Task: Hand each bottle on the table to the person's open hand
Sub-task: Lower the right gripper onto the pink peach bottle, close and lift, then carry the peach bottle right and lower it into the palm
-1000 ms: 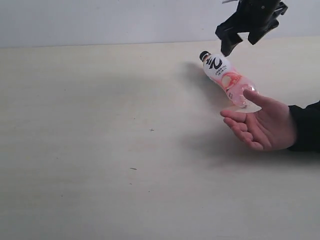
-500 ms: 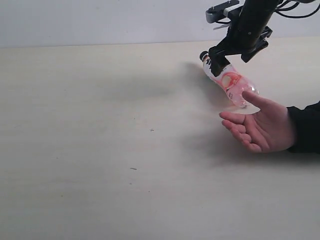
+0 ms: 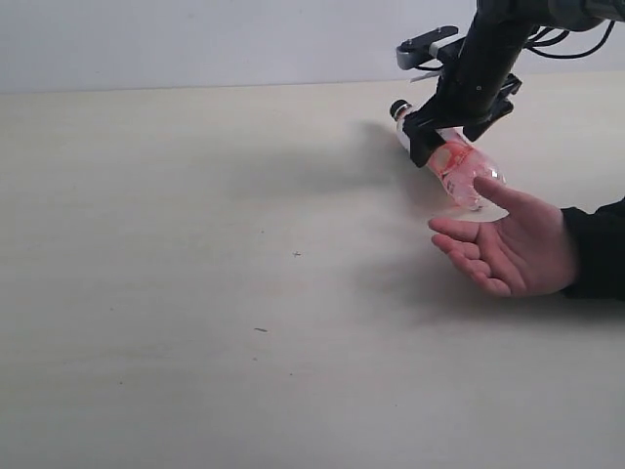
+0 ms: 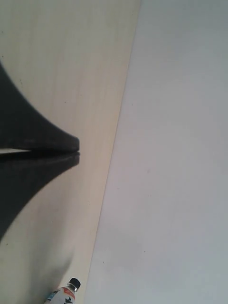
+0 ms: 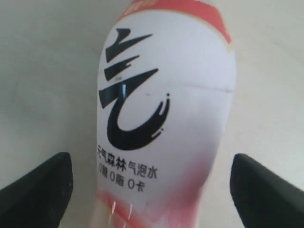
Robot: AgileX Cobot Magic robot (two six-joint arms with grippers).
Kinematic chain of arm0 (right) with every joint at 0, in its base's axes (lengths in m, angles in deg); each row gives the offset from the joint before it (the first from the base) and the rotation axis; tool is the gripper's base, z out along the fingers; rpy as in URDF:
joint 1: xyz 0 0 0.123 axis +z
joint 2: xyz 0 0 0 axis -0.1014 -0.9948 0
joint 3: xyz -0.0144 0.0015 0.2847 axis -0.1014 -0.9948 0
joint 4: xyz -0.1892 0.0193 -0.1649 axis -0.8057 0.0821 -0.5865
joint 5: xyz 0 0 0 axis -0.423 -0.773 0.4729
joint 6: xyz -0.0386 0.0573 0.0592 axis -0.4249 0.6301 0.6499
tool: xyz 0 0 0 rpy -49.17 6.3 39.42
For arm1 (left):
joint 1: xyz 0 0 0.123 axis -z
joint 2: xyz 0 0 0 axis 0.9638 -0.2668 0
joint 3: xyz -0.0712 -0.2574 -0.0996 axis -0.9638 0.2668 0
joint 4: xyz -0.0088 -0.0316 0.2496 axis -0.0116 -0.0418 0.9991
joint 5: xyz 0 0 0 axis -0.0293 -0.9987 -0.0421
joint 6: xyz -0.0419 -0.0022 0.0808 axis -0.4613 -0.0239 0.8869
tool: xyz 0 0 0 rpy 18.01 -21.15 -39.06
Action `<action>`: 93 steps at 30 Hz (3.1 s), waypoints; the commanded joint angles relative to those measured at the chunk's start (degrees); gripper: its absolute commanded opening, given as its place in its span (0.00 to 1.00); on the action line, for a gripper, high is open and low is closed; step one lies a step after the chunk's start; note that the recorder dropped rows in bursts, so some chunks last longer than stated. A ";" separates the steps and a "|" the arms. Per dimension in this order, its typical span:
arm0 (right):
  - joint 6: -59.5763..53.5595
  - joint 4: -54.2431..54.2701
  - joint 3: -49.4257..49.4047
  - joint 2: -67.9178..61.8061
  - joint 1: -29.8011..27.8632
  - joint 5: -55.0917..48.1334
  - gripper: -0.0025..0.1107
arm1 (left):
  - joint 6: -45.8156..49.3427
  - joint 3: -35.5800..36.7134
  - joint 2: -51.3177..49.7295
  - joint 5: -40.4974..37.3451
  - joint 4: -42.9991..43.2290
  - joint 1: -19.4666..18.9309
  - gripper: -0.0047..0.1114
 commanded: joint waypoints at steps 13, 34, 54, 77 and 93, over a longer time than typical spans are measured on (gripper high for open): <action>1.46 0.19 1.95 0.09 -0.22 0.69 0.02 | 0.06 0.02 0.40 -0.48 -0.27 0.00 0.04; 11.70 0.85 5.19 20.48 -0.22 -11.53 0.02 | 0.06 0.02 0.40 -0.48 -0.27 0.00 0.04; 17.36 -2.49 -32.11 50.85 -0.22 -10.49 0.02 | 0.06 0.02 0.40 -0.48 -0.27 0.00 0.04; 17.50 2.15 -51.34 50.30 -0.22 6.29 0.02 | 0.06 0.02 0.40 -0.48 -0.27 0.00 0.04; 16.83 2.82 -51.47 46.29 -0.22 5.81 0.07 | 0.06 0.02 0.40 -0.48 -0.27 0.00 0.04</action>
